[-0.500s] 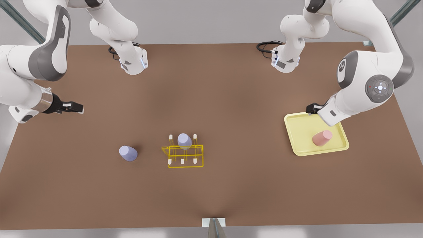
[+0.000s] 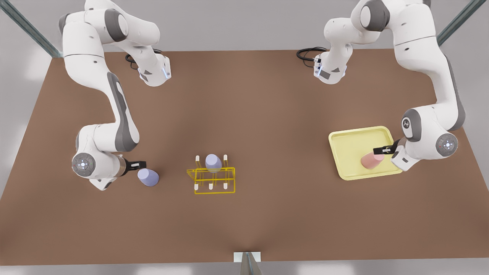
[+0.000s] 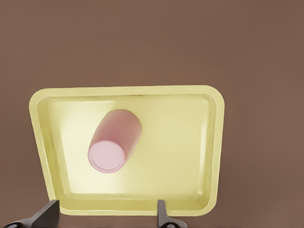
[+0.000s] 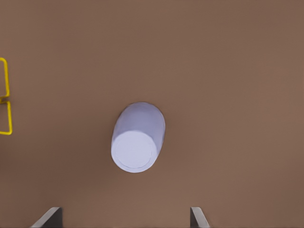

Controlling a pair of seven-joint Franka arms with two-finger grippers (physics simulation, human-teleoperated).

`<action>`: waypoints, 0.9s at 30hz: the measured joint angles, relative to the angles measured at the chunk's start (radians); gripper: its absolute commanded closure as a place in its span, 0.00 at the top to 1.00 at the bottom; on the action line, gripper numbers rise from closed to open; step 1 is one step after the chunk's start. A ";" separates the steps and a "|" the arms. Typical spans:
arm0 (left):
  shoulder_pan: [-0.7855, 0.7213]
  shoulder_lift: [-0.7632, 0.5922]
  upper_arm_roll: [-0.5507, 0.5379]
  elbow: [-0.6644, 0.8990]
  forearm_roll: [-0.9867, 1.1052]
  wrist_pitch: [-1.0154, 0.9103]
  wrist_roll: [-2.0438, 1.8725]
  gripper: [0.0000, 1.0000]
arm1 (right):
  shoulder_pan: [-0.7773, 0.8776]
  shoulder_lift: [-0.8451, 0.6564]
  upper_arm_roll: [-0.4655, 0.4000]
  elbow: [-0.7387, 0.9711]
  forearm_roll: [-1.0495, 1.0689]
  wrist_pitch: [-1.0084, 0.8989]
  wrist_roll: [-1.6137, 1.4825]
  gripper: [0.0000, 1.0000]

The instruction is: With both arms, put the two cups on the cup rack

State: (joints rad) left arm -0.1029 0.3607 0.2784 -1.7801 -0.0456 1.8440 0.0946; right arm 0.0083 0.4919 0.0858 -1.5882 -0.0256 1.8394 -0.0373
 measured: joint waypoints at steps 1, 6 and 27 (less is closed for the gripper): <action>0.003 0.005 0.002 -0.026 -0.004 0.040 0.012 1.00 | 0.002 0.002 -0.001 -0.029 -0.001 0.038 0.003 1.00; 0.016 0.043 0.004 -0.094 -0.014 0.208 0.065 1.00 | -0.003 0.045 -0.004 -0.100 -0.003 0.191 0.014 1.00; 0.025 0.117 0.004 -0.224 -0.021 0.447 0.182 1.00 | -0.001 0.093 -0.005 -0.236 -0.002 0.437 0.041 1.00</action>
State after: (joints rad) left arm -0.0782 0.4779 0.2821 -2.0042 -0.0664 2.2912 0.2763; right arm 0.0071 0.5850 0.0813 -1.8241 -0.0277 2.2767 0.0037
